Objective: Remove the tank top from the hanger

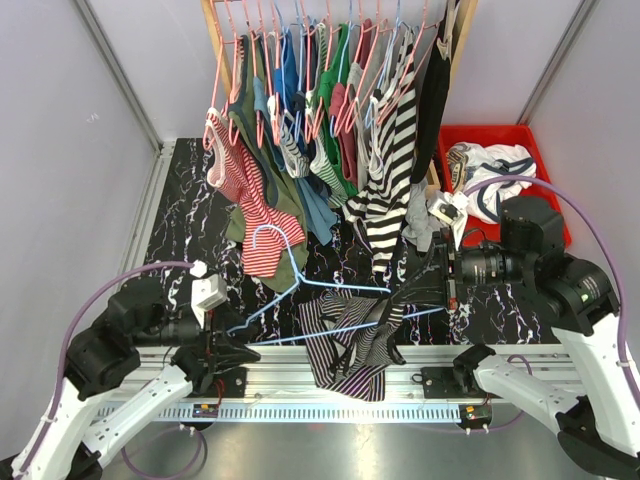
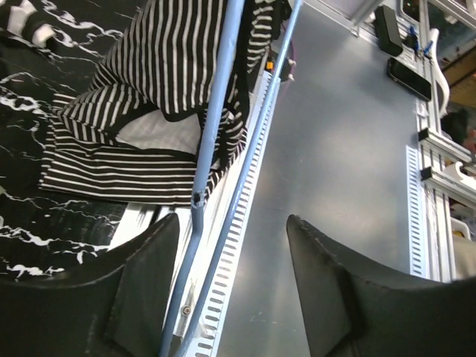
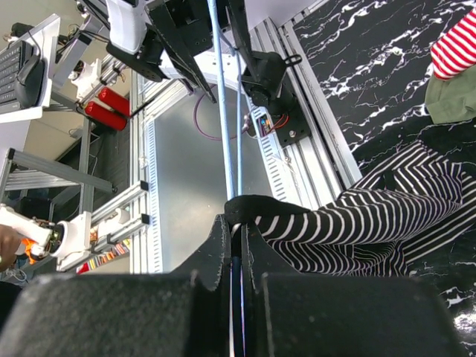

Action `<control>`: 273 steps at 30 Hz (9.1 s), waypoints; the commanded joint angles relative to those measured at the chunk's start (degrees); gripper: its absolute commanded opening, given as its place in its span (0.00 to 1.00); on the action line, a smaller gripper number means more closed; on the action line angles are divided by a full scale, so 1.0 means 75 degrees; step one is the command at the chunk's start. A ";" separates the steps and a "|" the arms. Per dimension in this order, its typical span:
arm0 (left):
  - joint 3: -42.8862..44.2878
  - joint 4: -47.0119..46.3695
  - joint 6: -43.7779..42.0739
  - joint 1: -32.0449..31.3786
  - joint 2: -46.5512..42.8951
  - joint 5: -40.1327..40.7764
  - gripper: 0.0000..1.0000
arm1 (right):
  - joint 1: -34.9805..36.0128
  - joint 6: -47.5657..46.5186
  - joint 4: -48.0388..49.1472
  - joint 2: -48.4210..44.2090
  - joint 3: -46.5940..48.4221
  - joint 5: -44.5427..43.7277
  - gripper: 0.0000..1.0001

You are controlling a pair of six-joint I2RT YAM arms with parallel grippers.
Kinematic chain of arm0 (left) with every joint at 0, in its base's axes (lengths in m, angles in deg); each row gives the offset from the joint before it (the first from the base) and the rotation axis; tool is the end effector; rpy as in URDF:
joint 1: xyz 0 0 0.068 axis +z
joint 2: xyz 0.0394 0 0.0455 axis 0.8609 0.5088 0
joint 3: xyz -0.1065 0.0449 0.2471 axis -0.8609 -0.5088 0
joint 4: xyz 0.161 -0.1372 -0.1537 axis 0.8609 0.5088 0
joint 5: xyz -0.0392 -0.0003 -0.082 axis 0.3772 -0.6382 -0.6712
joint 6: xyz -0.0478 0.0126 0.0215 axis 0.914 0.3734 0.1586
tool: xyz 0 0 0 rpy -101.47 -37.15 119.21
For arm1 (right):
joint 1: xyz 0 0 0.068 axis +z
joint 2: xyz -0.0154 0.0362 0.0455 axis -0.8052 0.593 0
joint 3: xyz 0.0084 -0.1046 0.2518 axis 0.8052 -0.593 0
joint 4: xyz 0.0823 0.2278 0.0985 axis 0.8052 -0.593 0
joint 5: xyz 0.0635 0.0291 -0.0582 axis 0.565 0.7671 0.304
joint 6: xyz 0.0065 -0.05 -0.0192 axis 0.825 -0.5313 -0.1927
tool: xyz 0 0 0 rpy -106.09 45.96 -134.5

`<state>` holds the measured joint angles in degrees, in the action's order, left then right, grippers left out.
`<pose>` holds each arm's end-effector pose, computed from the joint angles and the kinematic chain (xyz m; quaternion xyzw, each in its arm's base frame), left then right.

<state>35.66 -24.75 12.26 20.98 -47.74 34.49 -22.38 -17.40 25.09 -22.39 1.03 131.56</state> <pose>0.0176 -0.0450 0.3513 0.4032 0.6970 -0.4806 0.3474 0.0809 0.0825 0.4604 -0.3685 0.6964 0.5278 0.3172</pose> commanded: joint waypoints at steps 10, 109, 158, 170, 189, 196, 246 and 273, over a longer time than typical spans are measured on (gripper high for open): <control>0.0025 -0.0076 -0.0155 -0.0102 0.0076 -0.0937 0.51 | 0.0029 -0.0242 0.0085 -0.0239 0.0305 -0.0137 0.00; 0.0165 -0.0357 0.2705 -0.0500 -0.0932 0.4348 0.00 | -0.3866 0.2583 0.1968 0.1073 -0.1540 -0.9080 0.00; -0.1077 -0.0510 0.2388 -0.0524 -0.1085 -0.1310 0.00 | -0.5877 0.2488 0.3060 -0.1254 -0.3664 -0.0773 1.00; -0.1967 0.0531 0.2635 -0.0570 -0.1858 -0.2872 0.00 | -0.3454 0.2863 0.3459 -0.2547 -0.2929 0.2277 1.00; -0.1546 0.0510 0.3010 -0.1121 -0.1753 -0.2344 0.00 | 0.0591 0.0333 -0.0207 -0.0743 -0.1675 0.0146 0.99; -0.0890 0.0791 0.2565 -0.1157 -0.1378 -0.1934 0.00 | 0.1224 0.0379 -0.0560 -0.0813 -0.1909 -0.0500 0.93; 0.1570 0.2174 0.2176 -0.1426 -0.0405 0.5223 0.99 | 0.1811 0.0460 -0.1111 -0.0835 -0.0611 -0.3824 0.00; 0.0201 0.0487 0.2892 -0.1438 -0.1401 0.5016 0.99 | 0.1811 -0.0348 0.3317 -0.0651 0.0281 -1.2193 0.00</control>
<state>37.58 -16.77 33.33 10.44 -56.99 73.09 -9.01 -18.12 39.23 -33.52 1.35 46.06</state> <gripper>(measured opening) 0.988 0.035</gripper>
